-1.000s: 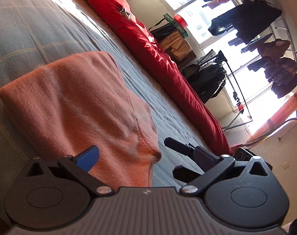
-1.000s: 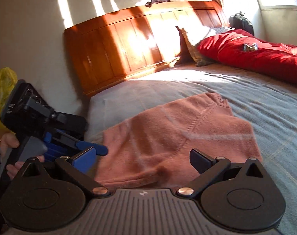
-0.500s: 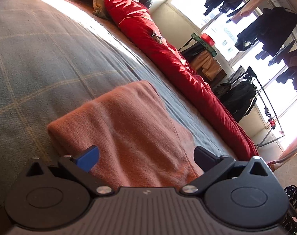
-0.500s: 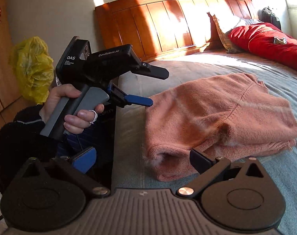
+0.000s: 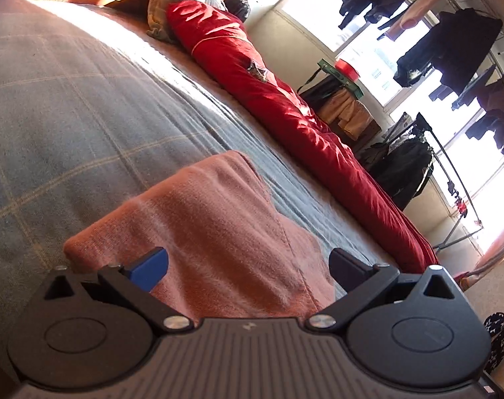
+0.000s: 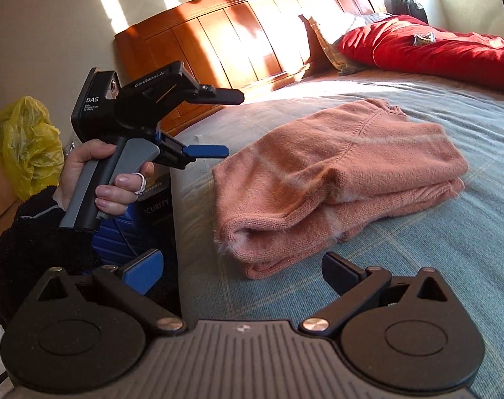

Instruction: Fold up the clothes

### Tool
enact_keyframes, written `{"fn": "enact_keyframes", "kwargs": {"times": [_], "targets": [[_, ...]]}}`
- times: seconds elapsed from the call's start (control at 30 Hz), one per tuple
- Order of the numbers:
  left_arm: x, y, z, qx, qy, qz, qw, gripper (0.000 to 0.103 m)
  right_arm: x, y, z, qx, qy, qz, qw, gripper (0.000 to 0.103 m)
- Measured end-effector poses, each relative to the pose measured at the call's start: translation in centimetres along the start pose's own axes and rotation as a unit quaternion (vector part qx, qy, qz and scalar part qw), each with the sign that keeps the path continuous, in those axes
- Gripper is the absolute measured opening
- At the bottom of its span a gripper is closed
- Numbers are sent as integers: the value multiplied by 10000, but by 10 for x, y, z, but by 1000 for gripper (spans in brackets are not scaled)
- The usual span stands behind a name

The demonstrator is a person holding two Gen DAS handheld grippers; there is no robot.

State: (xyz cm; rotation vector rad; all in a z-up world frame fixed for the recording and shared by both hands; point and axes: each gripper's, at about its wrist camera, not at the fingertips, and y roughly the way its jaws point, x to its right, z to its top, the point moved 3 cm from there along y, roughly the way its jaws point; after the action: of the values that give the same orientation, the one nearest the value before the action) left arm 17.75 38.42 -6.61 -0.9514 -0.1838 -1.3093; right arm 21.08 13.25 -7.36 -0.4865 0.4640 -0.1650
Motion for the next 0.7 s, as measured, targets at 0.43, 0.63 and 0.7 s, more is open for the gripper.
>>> {"fn": "enact_keyframes", "kwargs": {"times": [0.43, 0.63, 0.7], "targets": [[20, 99, 39, -658, 342, 263, 9969, 102, 11, -18, -8, 21, 79, -276, 9996, 103], [46, 124, 57, -851, 562, -15, 9948, 102, 15, -23, -8, 71, 135, -356, 9992, 103], [40, 147, 54, -1067, 567, 216, 9924, 102, 15, -24, -8, 79, 127, -389, 9991, 103]]}}
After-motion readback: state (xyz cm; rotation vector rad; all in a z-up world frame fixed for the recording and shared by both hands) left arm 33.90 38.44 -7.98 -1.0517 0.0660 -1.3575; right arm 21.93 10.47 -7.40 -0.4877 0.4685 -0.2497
